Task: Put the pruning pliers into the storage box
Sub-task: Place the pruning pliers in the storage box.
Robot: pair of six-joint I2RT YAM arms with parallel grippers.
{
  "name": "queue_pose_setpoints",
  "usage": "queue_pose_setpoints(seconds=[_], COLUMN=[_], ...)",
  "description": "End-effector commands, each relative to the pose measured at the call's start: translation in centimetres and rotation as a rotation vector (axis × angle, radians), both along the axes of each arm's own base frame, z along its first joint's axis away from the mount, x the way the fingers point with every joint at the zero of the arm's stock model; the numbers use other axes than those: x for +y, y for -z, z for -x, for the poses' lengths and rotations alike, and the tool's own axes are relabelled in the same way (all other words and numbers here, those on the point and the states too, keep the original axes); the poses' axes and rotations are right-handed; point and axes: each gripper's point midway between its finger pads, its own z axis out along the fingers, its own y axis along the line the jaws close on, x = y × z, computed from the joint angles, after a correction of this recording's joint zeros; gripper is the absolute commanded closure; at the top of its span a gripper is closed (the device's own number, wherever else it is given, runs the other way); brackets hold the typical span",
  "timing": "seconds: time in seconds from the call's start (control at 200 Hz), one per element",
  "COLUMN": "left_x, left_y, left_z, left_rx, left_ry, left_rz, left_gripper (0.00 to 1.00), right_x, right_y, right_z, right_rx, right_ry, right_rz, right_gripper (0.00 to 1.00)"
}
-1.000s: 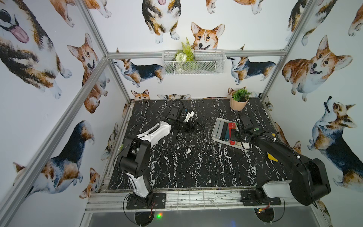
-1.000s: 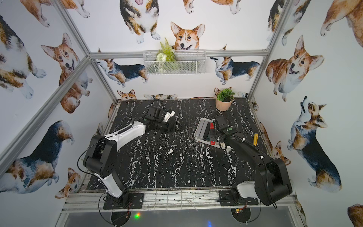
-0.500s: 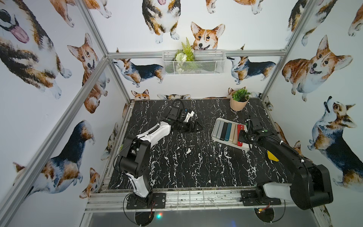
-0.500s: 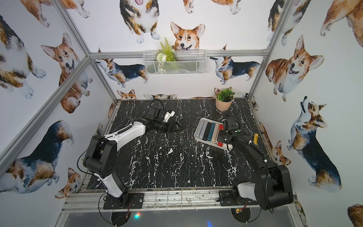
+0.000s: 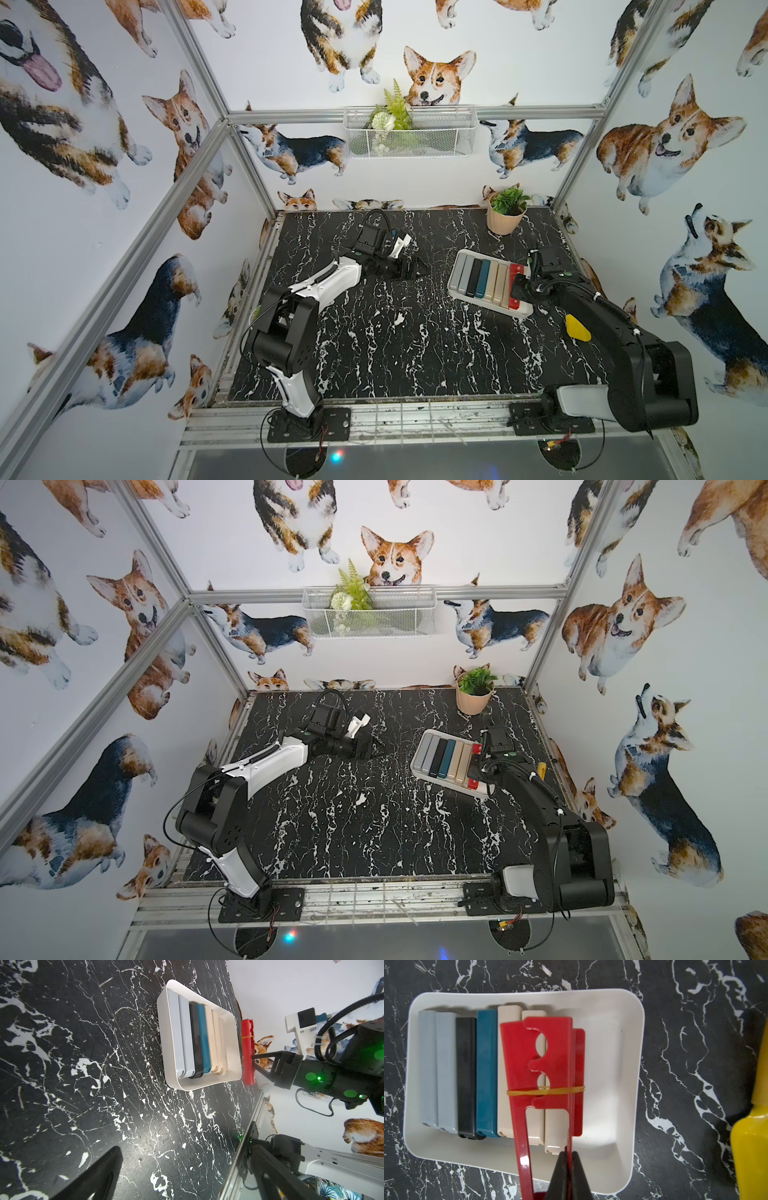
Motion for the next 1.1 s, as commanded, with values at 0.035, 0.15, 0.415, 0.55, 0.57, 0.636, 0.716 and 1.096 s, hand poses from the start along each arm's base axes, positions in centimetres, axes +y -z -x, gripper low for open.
queue_pose_setpoints(seconds=[0.035,0.15,0.415,0.55,0.57,0.636,0.716,1.096], left_x=[-0.4,-0.4,-0.4,-0.4,-0.4,-0.4,-0.4,-0.4], left_y=[-1.0,-1.0,-0.9,-0.9,-1.0,-1.0,-1.0,-1.1], left_z=[-0.2,-0.2,-0.2,-0.2,-0.2,-0.2,-0.2,-0.2], left_rx=[-0.045,-0.046,-0.040,-0.041,-0.042,-0.043,-0.043,-0.046], left_ry=[0.018,0.018,0.017,0.017,0.018,0.019,0.018,0.016], left_rz=[0.035,0.035,0.034,0.035,0.035,0.035,0.036,0.033], left_gripper=[0.00,0.00,0.00,0.00,0.00,0.00,0.00,0.00], right_x=[-0.7,-1.4,-2.5,-2.7,-2.7,-2.7,-2.8,-2.8], right_y=[0.5,0.9,1.6,1.9,2.0,2.2,2.5,4.1], right_z=[-0.5,-0.6,-1.0,-1.1,-1.1,-1.2,-1.4,-2.0], right_rx=[-0.014,-0.006,0.000,0.006,0.007,0.009,0.016,0.045], right_ry=[-0.003,0.009,0.031,0.035,0.036,0.035,0.036,0.039], right_rz=[-0.004,-0.001,-0.012,-0.013,-0.014,-0.015,-0.013,-0.013], right_gripper=[1.00,1.00,1.00,1.00,1.00,1.00,1.00,1.00])
